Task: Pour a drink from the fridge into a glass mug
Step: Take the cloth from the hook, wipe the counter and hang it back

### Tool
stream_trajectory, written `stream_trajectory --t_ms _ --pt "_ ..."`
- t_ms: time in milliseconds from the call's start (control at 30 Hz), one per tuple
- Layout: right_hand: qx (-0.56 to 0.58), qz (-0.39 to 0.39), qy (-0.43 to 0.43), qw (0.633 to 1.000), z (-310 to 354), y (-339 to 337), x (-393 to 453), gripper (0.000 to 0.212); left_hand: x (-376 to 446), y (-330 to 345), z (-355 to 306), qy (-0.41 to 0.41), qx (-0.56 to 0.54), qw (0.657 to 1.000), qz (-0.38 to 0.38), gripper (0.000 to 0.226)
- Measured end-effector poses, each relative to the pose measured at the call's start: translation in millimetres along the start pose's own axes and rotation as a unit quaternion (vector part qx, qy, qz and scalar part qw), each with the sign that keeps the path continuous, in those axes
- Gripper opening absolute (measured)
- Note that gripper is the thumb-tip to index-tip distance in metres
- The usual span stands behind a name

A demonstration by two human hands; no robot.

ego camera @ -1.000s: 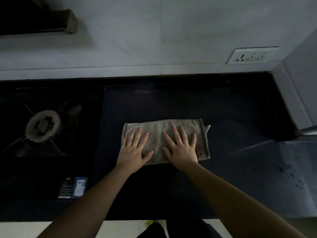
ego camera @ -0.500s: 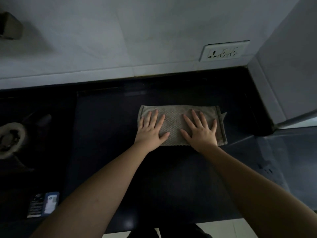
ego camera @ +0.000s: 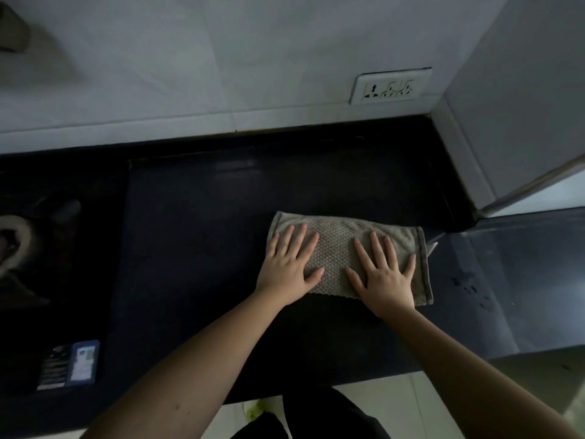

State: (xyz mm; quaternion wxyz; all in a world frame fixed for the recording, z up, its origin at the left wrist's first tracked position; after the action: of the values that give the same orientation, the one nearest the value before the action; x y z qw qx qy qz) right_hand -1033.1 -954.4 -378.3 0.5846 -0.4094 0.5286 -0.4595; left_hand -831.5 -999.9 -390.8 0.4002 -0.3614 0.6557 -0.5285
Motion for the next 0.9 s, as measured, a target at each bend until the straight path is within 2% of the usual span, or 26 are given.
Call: stream_trajectory --t_ms 233,600,900 --pt "0.017 0.046 -0.02 0.999 58.5 14.5 -50.2 0.069 -80.3 0.0 27.7 -0.02 -0.002 1.0 -0.006 0.076" --pt "-0.012 0.038 -0.106 0.994 195.4 45.4 -75.3 0.07 -202.8 4.4 131.3 -0.123 -0.026 0.992 -0.009 0.074" --pt "-0.008 0.04 -0.182 0.982 244.0 36.0 -27.5 0.071 -202.9 0.0 183.2 -0.181 -0.047 0.982 -0.015 0.076"
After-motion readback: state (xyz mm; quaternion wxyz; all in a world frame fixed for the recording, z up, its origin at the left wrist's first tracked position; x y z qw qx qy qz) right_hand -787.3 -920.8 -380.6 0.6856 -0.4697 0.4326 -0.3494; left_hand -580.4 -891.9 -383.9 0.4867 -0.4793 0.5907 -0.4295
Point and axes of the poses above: each hand's wrist, its own x-axis towards the middle knuckle, its own y-axis out of the palm, z = x × y, the point moved 7 cm from there along x, towards the middle knuckle, and after that the axes turned 4 degrees about -y, right-handed, at the moved point
